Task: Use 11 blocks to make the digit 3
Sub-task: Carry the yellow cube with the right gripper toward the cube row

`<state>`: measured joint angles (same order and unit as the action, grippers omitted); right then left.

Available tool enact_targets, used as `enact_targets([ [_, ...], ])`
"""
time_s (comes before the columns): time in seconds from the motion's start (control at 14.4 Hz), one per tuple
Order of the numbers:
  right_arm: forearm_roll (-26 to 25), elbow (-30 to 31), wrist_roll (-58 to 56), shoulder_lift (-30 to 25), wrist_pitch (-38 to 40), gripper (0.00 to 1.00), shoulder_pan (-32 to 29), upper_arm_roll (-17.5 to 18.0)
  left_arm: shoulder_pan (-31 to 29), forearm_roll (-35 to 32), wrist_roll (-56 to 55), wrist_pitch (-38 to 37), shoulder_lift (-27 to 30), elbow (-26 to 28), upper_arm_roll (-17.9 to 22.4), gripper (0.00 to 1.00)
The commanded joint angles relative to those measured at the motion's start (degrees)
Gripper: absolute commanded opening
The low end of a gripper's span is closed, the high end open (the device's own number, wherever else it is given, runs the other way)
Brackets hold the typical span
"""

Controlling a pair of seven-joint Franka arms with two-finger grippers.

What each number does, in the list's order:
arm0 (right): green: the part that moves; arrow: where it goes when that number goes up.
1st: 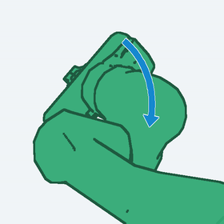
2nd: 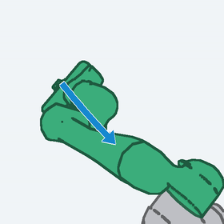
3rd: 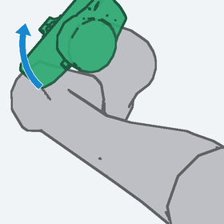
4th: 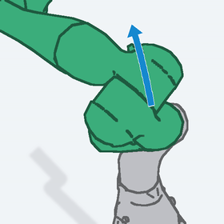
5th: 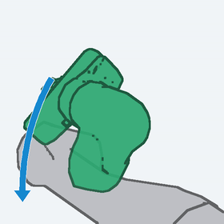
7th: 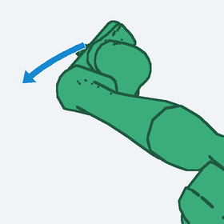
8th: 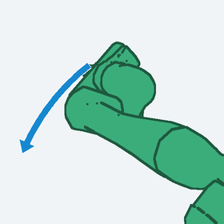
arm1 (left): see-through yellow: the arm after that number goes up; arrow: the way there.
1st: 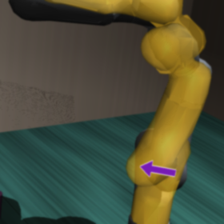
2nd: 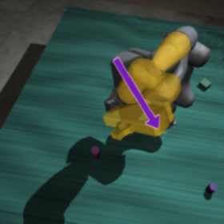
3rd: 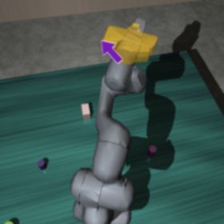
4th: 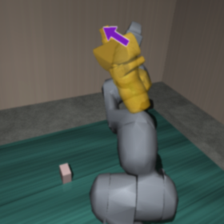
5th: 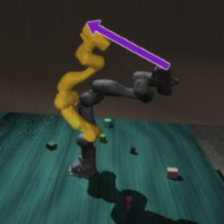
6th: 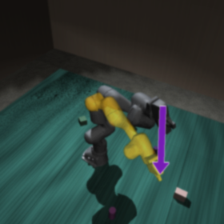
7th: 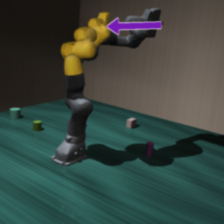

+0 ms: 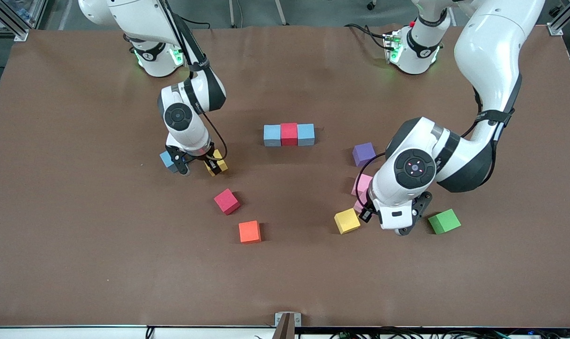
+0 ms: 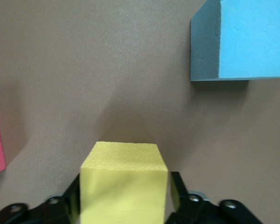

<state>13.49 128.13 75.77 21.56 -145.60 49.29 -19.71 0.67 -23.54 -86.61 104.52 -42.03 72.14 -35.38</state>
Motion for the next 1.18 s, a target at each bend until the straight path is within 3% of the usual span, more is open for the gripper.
enact_targets([
  [0.0,1.5,0.2,-1.1,-0.6,-0.1,0.10,1.0,-0.1,0.1,-1.2,1.0,-1.6,2.0,0.7,-0.1,0.14],
  [0.07,1.5,-0.4,-1.9,-0.6,0.0,0.01,1.9,0.0,0.2,-1.2,1.0,-1.6,2.0,0.7,-0.1,0.14],
  [0.14,1.5,-1.4,-4.6,-0.6,0.2,0.01,2.6,0.1,0.4,-1.1,0.7,-1.6,2.0,0.7,-0.1,0.14],
  [0.49,1.5,-7.2,-13.0,1.3,1.8,0.00,6.8,0.4,0.6,-1.1,0.9,-1.7,2.0,1.1,-0.2,0.14],
  [0.69,1.5,-14.1,-15.6,5.8,3.3,0.00,7.8,2.6,0.6,-1.1,1.3,-1.7,2.0,1.1,-0.2,0.14],
  [0.9,1.4,-20.5,-24.7,9.3,7.1,0.00,7.8,4.3,0.5,-1.2,1.4,-1.7,2.0,1.1,-0.2,0.14],
  [1.11,1.3,-22.6,-33.6,10.3,8.4,0.01,8.6,4.4,0.5,-1.2,1.4,-1.7,2.0,1.1,-0.1,0.14],
])
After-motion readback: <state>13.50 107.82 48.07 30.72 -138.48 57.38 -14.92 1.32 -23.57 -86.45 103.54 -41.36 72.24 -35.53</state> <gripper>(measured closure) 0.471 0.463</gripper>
